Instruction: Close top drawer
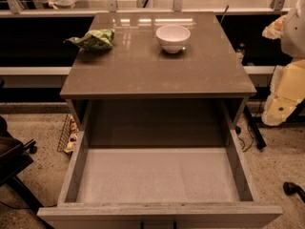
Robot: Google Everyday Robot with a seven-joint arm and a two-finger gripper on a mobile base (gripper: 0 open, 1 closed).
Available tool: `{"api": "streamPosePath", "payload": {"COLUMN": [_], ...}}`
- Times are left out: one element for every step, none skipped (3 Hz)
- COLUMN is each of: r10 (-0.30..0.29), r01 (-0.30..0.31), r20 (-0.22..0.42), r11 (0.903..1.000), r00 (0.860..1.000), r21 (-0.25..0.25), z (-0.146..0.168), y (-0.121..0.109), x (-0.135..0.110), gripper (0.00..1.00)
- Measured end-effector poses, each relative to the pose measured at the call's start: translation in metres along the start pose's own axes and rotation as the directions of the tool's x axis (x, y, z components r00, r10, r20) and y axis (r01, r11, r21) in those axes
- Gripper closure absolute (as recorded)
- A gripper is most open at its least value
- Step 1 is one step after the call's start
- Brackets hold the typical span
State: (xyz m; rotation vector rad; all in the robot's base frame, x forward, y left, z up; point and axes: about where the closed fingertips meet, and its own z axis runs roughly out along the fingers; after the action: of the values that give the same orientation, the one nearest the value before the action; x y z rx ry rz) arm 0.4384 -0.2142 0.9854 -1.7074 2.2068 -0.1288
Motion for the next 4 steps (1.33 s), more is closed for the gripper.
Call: {"api": "streamPosePath", "payload": {"r10": [0.0,0.033,0.077,0.152], "r01": [0.0,-0.033,-0.078,-0.158], "r20": [0.001,0.035,0.115,0.227], "r11": [1.0,0.9995,0.997,0.9874], "r00": [1.0,0.999,0.99,0.962], "r21": [0.003,0.003,0.0,0.008], "z": [0.0,0.01,0.032,0.065], "y": [0.0,0.015,0.046,0.088], "x": [0.0,0.014,0.035,0.065], "gripper": [0.0,0.0,0.0,0.18]}}
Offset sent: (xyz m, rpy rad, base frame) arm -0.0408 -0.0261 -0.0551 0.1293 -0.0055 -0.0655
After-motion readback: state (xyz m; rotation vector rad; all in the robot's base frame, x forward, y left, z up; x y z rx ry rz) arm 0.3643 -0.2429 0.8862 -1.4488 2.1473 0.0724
